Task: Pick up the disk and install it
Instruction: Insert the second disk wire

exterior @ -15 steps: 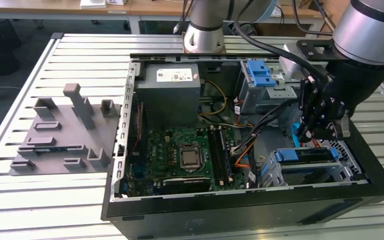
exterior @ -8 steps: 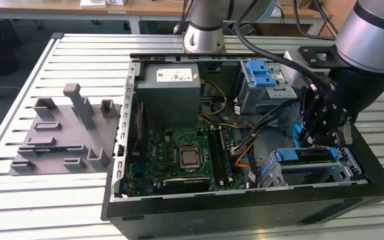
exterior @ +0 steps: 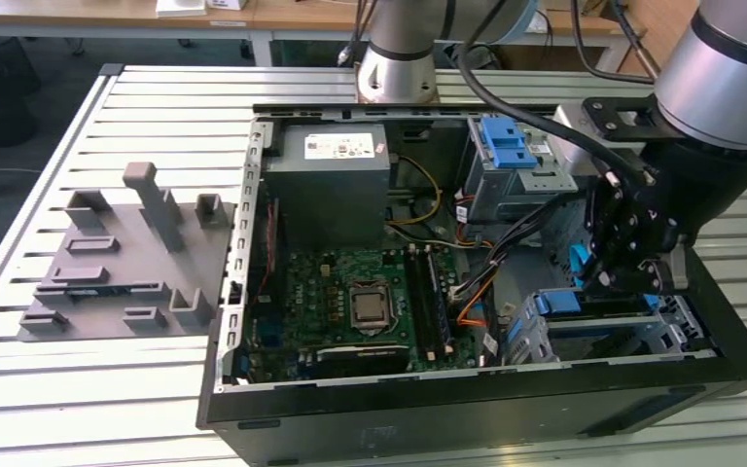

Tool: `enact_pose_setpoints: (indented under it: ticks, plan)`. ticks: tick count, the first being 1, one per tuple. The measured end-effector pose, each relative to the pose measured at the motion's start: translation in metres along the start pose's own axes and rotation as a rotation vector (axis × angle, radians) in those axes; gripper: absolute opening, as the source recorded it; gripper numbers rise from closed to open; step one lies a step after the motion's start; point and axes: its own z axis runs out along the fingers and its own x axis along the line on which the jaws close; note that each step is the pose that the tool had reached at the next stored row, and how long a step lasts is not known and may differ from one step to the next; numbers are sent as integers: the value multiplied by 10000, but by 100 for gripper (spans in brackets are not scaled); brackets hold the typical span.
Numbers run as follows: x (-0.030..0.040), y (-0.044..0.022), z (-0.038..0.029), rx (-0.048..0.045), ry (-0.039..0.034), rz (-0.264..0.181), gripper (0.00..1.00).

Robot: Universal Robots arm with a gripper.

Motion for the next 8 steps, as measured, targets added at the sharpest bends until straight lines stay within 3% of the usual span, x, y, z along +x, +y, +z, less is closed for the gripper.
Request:
enact_pose_setpoints:
  ticks: [8]
  plan:
    - [5, -23, 10, 2, -3, -59, 16]
